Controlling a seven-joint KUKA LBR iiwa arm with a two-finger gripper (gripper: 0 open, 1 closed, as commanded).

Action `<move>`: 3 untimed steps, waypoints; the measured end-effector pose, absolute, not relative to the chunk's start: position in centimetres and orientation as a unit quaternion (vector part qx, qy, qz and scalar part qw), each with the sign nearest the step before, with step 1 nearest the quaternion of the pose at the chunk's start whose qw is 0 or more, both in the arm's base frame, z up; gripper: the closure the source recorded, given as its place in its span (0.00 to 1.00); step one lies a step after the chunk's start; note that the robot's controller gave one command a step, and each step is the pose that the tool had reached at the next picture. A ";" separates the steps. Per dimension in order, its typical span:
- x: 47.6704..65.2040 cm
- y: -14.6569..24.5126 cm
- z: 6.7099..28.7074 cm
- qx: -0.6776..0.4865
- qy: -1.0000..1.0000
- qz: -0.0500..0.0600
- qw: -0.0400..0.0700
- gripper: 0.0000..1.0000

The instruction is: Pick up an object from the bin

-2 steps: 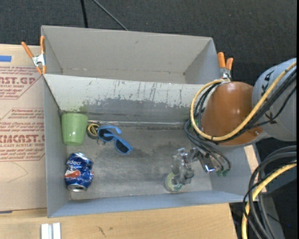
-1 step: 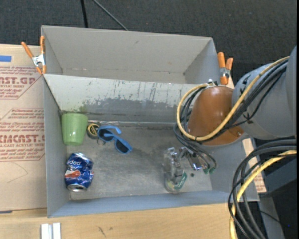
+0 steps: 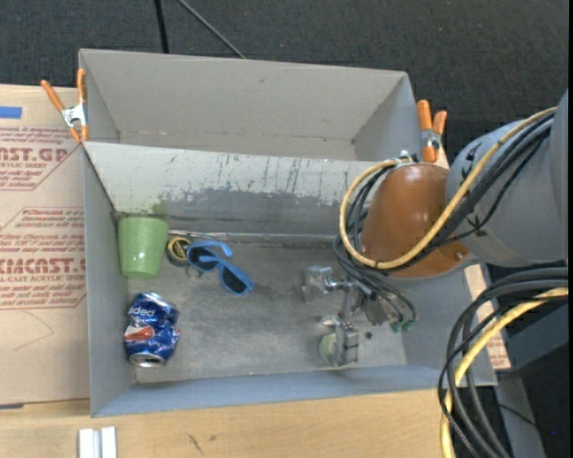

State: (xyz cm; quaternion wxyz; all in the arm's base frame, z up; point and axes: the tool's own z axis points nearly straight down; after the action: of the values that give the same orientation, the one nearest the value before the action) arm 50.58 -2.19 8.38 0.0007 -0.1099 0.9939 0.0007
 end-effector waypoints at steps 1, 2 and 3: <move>50.6 -2.2 8.4 -0.110 0.994 0.001 0.000 1.00; 50.6 -2.2 8.4 -0.110 0.994 0.001 0.001 0.00; 50.6 -2.2 8.5 -0.110 0.994 0.000 0.001 1.00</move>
Offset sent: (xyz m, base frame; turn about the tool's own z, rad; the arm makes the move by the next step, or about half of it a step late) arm 0.0000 0.0000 0.0000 0.0000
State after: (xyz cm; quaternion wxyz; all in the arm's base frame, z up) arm 50.62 -2.22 8.47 0.0008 -0.1099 0.9939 0.0004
